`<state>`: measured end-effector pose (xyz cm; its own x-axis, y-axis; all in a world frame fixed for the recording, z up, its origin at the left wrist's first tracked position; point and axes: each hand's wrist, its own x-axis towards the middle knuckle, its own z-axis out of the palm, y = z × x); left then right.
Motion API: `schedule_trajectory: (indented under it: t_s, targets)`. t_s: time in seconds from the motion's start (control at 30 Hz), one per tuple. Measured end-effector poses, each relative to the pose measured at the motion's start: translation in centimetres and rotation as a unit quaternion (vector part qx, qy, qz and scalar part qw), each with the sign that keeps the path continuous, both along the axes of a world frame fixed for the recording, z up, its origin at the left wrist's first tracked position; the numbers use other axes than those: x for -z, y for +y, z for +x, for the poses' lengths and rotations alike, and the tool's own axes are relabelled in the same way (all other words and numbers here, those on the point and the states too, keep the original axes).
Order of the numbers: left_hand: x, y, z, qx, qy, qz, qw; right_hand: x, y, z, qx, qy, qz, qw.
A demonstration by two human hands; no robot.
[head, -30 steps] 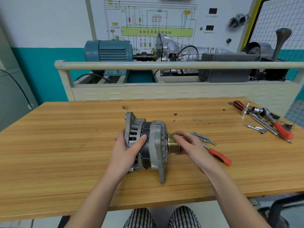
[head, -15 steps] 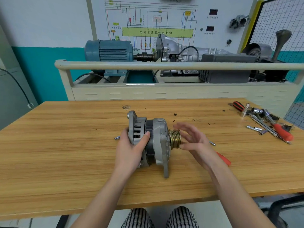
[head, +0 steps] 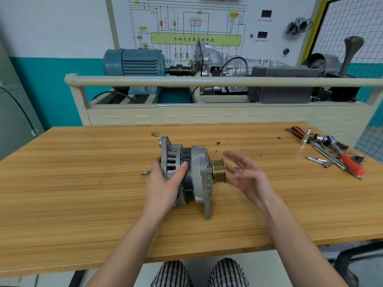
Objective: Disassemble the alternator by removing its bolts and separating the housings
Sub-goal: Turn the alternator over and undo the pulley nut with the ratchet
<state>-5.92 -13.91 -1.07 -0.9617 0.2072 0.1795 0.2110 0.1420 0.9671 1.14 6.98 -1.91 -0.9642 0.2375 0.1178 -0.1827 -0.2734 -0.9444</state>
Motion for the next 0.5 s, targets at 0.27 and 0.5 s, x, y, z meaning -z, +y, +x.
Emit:
schedule_trajectory:
  t_s: [0.27, 0.5]
  targets:
    - [0.0, 0.0, -0.1, 0.001, 0.002, -0.001, 1.000, 0.5, -1.8, -1.6, 0.092, -0.094, 0.237, 0.963]
    - [0.1, -0.1, -0.8, 0.009, -0.007, 0.000, 1.000, 1.6, 1.2, -0.3, -0.014, 0.070, 0.228, 0.971]
